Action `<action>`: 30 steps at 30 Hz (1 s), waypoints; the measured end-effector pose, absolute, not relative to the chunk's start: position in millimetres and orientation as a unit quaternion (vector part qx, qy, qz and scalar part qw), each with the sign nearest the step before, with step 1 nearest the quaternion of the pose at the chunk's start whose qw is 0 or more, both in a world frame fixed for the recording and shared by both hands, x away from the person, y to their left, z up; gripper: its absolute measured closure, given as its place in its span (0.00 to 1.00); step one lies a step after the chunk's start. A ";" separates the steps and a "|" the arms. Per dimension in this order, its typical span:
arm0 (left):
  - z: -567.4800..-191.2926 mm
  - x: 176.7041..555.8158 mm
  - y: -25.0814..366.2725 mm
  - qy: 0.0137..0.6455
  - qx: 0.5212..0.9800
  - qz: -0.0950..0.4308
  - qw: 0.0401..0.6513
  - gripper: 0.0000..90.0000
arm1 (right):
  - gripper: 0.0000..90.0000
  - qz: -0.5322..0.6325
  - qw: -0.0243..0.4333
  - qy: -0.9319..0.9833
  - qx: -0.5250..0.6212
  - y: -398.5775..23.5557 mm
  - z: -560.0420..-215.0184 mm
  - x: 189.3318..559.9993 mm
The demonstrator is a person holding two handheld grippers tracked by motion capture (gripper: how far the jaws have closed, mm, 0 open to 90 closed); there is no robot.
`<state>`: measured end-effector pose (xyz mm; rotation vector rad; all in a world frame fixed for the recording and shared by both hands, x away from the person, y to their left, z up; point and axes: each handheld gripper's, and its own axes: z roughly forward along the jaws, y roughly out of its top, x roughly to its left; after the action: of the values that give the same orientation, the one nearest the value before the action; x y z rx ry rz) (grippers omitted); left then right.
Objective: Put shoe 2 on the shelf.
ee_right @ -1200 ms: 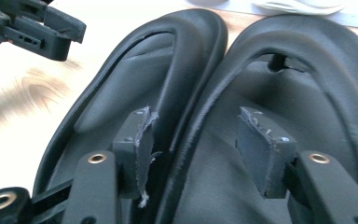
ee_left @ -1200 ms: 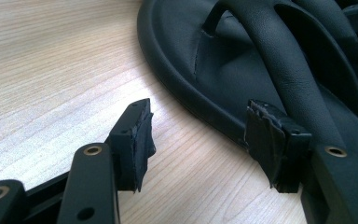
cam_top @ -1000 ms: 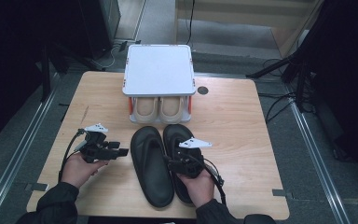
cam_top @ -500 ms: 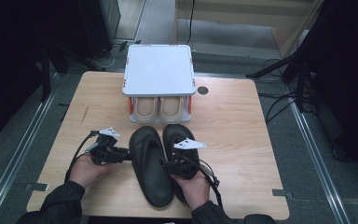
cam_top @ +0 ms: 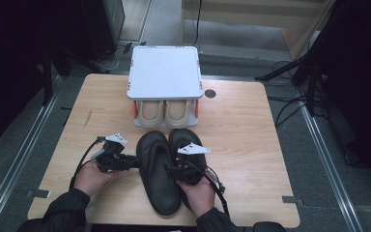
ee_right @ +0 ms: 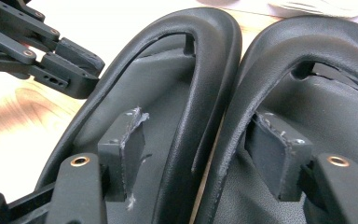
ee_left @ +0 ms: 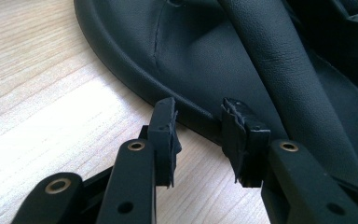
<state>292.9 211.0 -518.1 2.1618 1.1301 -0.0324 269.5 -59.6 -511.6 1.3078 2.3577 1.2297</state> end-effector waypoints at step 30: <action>-505.3 294.3 232.5 0.454 0.796 0.009 0.400 0.57 | 0.81 0.379 0.087 0.794 0.466 -63.8 -515.8 277.8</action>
<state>294.3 232.5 -505.3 2.0149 1.1487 0.0224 277.8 -63.8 -515.8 1.3886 2.3655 1.1296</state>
